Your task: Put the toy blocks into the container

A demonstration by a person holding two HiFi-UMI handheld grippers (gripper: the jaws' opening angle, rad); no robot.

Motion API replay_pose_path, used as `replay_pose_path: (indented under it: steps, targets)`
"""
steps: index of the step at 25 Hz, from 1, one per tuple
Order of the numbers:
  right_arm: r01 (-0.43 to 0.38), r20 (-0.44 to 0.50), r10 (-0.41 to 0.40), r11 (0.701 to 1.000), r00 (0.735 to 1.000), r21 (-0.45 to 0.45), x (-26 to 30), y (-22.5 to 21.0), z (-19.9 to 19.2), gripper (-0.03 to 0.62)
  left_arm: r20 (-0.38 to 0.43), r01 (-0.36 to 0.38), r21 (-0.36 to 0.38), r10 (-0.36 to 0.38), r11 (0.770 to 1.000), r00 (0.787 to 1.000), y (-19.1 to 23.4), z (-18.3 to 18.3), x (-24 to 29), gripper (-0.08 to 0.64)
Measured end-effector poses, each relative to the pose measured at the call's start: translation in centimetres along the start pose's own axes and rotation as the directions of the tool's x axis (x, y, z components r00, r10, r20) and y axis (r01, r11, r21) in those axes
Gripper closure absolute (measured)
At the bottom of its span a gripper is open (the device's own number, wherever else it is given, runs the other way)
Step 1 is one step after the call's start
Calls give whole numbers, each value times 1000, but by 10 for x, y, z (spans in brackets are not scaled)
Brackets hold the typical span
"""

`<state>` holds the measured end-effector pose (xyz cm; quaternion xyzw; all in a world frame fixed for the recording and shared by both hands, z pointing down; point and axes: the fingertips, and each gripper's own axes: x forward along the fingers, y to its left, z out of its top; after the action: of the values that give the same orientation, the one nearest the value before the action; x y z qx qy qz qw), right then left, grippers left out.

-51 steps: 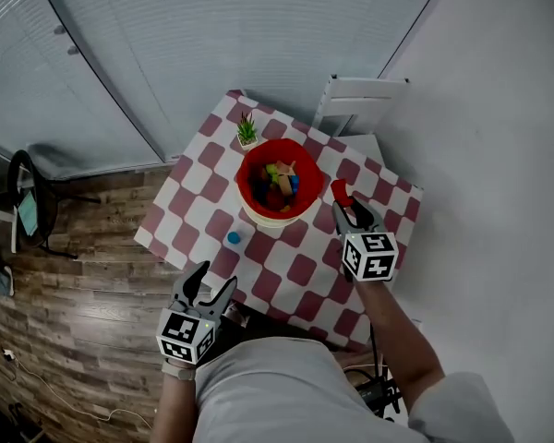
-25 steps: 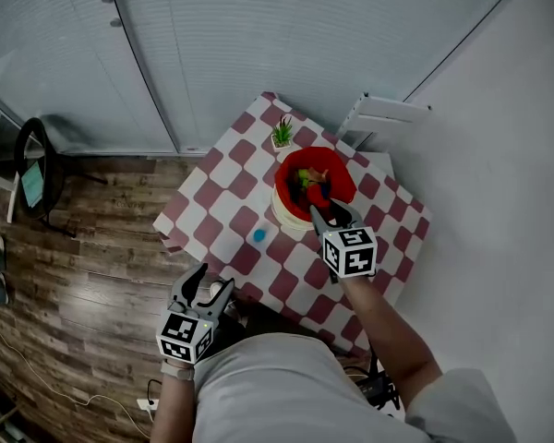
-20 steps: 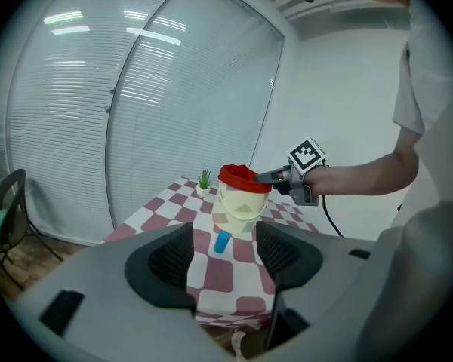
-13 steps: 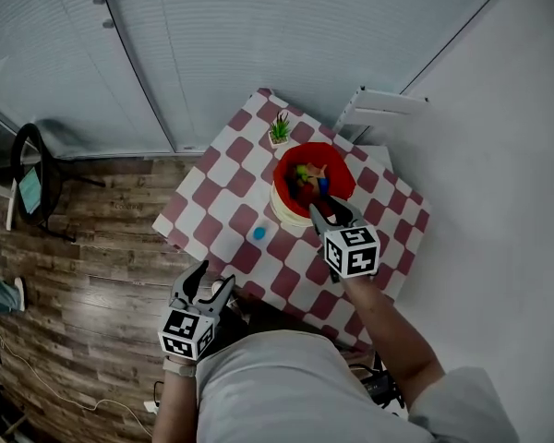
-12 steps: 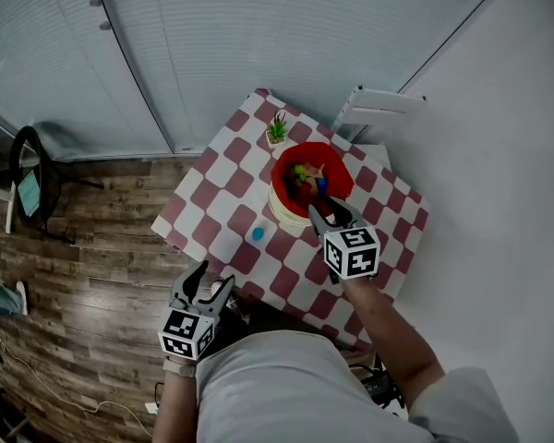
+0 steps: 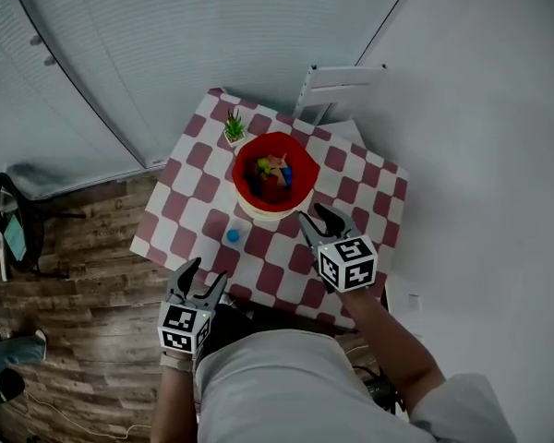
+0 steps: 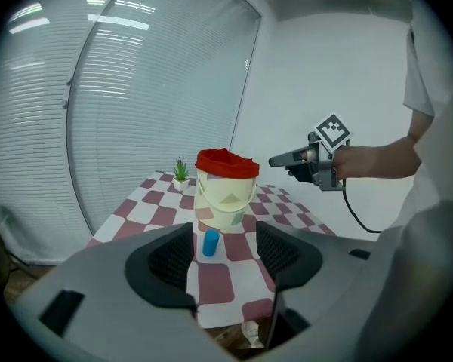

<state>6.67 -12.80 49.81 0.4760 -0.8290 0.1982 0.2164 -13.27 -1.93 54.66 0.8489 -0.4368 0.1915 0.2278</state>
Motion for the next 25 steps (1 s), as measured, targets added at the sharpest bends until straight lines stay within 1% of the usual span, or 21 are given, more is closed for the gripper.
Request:
replay_pose_path:
  steps: [3, 6, 9, 13, 21, 25]
  targets:
    - [30, -5, -30, 999, 1000, 39, -13, -8, -14, 442, -22, 28, 19, -27, 999, 999, 0, -1, 15, 319]
    - [58, -14, -57, 996, 998, 72, -24, -15, -29, 442, -46, 49, 21, -48, 999, 998, 2, -2, 29, 319]
    - [87, -30, -84, 991, 996, 103, -35, -21, -44, 442, -73, 59, 12, -58, 998, 996, 4, -6, 44, 319]
    - [122, -48, -116, 982, 992, 142, -45, -25, -63, 442, -117, 61, 22, -59, 998, 991, 10, -14, 61, 319]
    - [200, -84, -186, 957, 979, 210, -59, -28, -94, 442, -201, 94, 38, -84, 995, 976, 26, -37, 100, 319]
    - [244, -108, -224, 938, 969, 244, -66, -32, -109, 442, -236, 127, 67, -108, 990, 966, 29, -44, 120, 319]
